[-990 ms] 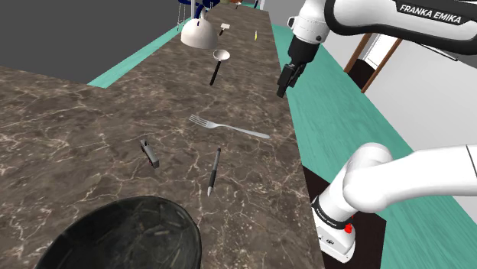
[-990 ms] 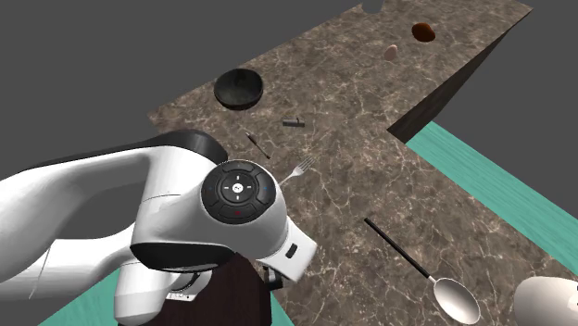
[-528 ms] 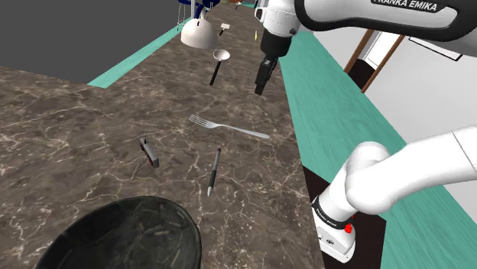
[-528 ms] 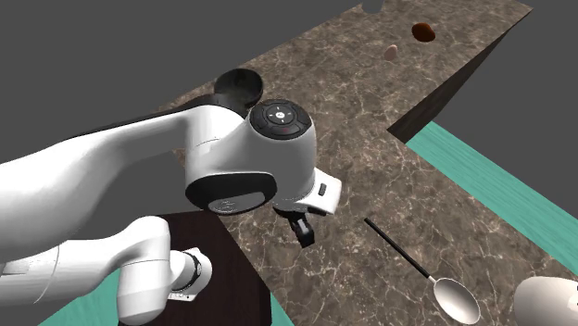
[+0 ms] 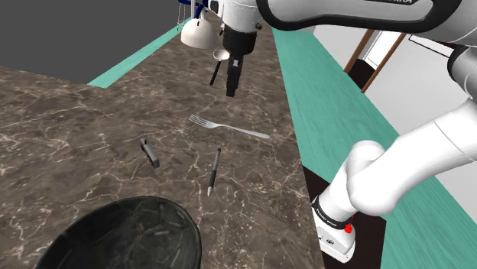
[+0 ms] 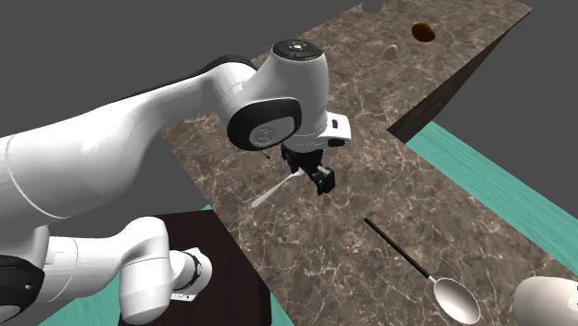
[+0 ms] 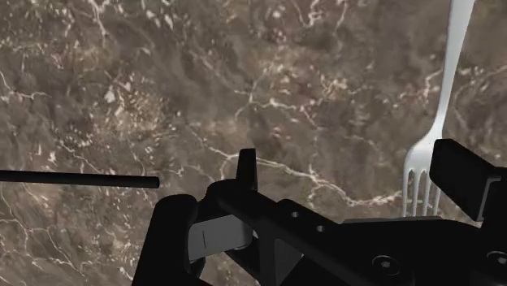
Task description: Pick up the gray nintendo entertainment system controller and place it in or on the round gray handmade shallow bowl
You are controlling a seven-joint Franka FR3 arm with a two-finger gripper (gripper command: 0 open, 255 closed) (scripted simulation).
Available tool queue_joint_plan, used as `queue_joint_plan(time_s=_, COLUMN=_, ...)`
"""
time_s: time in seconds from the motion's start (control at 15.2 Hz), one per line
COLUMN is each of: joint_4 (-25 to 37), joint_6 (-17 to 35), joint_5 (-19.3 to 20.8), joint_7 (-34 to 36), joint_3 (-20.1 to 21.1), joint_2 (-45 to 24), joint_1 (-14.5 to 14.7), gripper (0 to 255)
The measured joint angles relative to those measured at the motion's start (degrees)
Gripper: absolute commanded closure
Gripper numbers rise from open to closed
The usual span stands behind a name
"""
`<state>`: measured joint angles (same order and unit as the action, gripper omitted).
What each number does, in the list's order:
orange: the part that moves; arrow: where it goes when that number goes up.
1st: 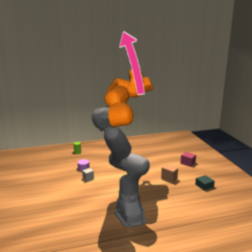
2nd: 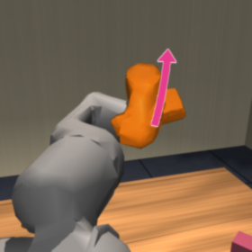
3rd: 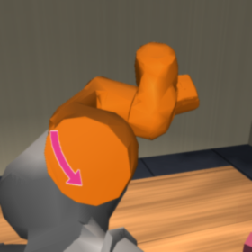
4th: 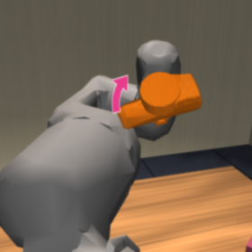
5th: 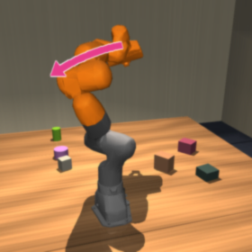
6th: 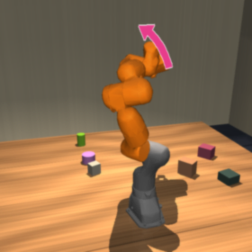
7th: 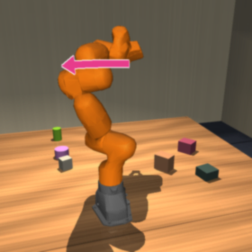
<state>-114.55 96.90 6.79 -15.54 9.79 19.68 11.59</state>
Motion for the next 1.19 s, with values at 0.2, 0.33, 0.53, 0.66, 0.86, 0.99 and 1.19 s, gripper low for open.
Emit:
queue_joint_plan(time_s=0.2, joint_4=3.7, joint_6=-0.2, joint_5=1.4, joint_7=-2.1, joint_3=2.4, joint_2=-3.6, joint_1=1.9, gripper=0)
queue_joint_plan(time_s=0.33, joint_4=5.9, joint_6=0.2, joint_5=2.6, joint_7=-3.3, joint_3=4.2, joint_2=-6.4, joint_1=3.1, gripper=0)
queue_joint_plan(time_s=0.53, joint_4=9.9, joint_6=-0.3, joint_5=4.5, joint_7=-5.5, joint_3=6.6, joint_2=-10.2, joint_1=4.9, gripper=0)
queue_joint_plan(time_s=0.66, joint_4=12.3, joint_6=-0.6, joint_5=6.0, joint_7=-6.2, joint_3=8.6, joint_2=-12.8, joint_1=6.5, gripper=0)
queue_joint_plan(time_s=0.86, joint_4=15.1, joint_6=-0.8, joint_5=8.2, joint_7=-8.0, joint_3=11.1, joint_2=-16.0, joint_1=8.6, gripper=0)
queue_joint_plan(time_s=0.99, joint_4=17.0, joint_6=-1.3, joint_5=9.7, joint_7=-8.9, joint_3=12.9, joint_2=-17.9, joint_1=10.2, gripper=0)
queue_joint_plan(time_s=1.19, joint_4=18.9, joint_6=-1.5, joint_5=12.0, joint_7=-10.5, joint_3=15.4, joint_2=-20.6, joint_1=12.6, gripper=0)
